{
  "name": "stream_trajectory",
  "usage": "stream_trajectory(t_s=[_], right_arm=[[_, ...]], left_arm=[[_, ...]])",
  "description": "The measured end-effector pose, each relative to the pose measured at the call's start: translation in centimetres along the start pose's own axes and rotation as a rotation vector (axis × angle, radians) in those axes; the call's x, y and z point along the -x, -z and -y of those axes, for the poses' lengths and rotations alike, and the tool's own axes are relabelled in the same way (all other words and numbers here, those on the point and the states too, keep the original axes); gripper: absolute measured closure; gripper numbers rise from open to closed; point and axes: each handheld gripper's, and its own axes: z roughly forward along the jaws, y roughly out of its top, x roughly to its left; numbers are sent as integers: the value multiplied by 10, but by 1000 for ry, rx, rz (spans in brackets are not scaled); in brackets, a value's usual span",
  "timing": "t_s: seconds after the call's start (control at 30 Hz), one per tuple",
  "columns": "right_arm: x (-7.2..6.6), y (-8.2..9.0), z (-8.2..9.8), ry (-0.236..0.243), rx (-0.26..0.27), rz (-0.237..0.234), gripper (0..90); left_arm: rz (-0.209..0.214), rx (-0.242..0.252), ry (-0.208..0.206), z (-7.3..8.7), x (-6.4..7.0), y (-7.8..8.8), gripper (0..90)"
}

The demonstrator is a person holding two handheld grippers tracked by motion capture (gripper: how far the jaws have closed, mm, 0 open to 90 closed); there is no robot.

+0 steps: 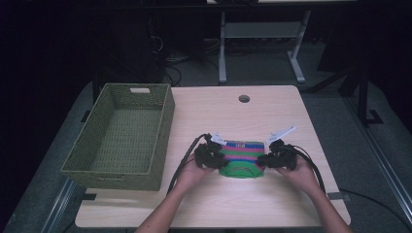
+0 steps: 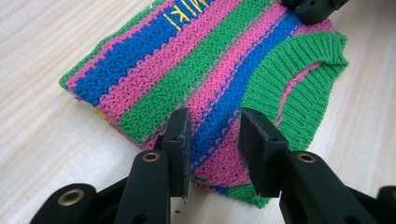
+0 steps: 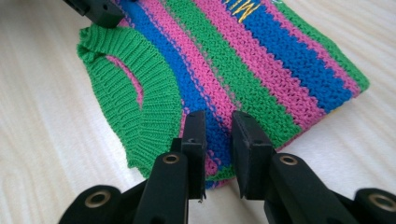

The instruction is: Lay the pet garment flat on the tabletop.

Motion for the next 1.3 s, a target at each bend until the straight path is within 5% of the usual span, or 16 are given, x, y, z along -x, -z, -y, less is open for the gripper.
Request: stream_trajectory(t_s=[0.73,1.3], right_arm=[[-26,4,17,45,16,-23,716],[-46,6,27,69,17,-18,693]], left_arm=[[41,-21,-72,20,23,13,600],[69,1,-74,36,36,21,600]])
